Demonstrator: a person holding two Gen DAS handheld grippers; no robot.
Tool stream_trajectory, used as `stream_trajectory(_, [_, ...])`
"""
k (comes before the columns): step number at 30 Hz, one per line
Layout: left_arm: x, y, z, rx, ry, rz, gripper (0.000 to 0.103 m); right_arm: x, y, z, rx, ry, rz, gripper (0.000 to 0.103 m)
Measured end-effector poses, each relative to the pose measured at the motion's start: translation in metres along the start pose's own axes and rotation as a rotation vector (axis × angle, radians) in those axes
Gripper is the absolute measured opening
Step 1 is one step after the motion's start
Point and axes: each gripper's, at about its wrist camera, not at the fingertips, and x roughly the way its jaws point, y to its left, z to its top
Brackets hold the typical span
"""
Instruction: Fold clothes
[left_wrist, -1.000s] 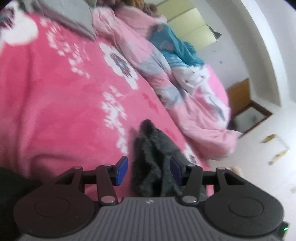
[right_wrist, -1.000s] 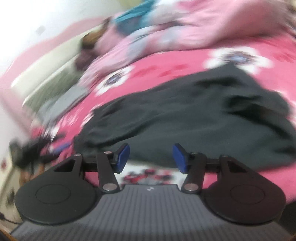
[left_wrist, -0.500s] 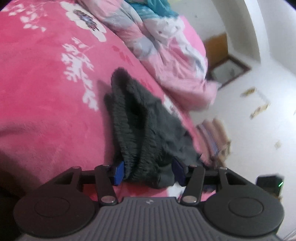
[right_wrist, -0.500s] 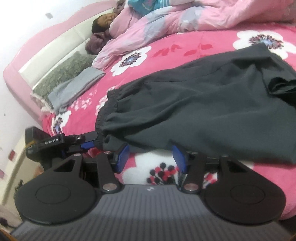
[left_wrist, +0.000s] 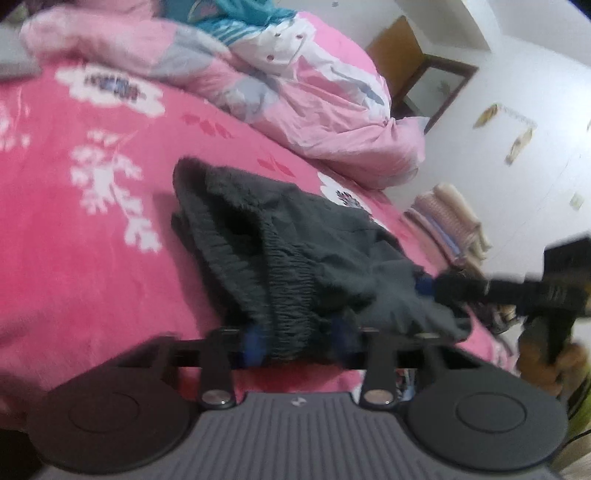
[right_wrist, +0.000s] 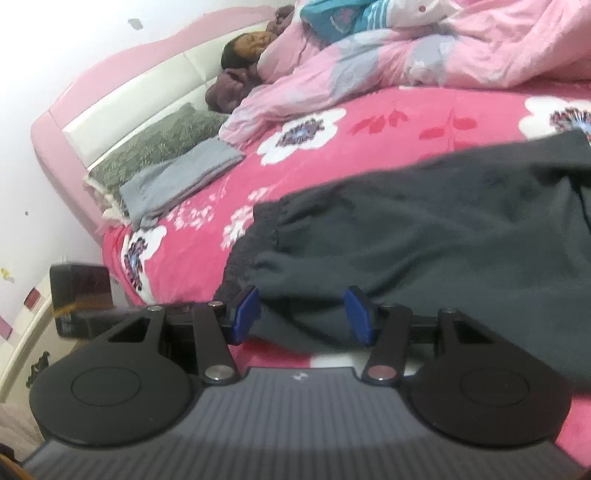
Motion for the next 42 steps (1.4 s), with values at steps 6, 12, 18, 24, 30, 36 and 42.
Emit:
stream_trajectory(6, [-0.002, -0.002, -0.011, 0.023, 0.016, -0.024, 0.01, 0.04, 0.025, 0.04, -0.076, 0.027, 0.101, 0.051])
stream_trajectory(12, [0.0, 0.018, -0.014, -0.054, 0.052, -0.077, 0.012, 0.121, 0.055, 0.072, -0.182, 0.189, 0.062, 0.052])
stream_trajectory(18, [-0.001, 0.016, -0.017, 0.002, 0.05, -0.087, 0.011, 0.182, 0.079, 0.076, -0.299, 0.287, -0.059, 0.06])
stream_trajectory(24, [-0.003, 0.009, -0.02, 0.054, 0.038, -0.09, 0.017, 0.217, 0.08, 0.078, -0.289, 0.376, -0.111, 0.065])
stream_trajectory(30, [-0.003, -0.001, -0.022, 0.106, 0.024, -0.076, 0.024, 0.23, 0.08, 0.072, -0.298, 0.393, -0.168, 0.059])
stream_trajectory(36, [-0.006, -0.002, -0.022, 0.113, 0.014, -0.088, 0.033, 0.202, 0.066, 0.08, -0.2, 0.294, -0.143, 0.031])
stream_trajectory(42, [-0.008, -0.005, -0.022, 0.125, 0.014, -0.131, 0.044, 0.159, 0.076, 0.079, -0.284, 0.2, -0.125, 0.026])
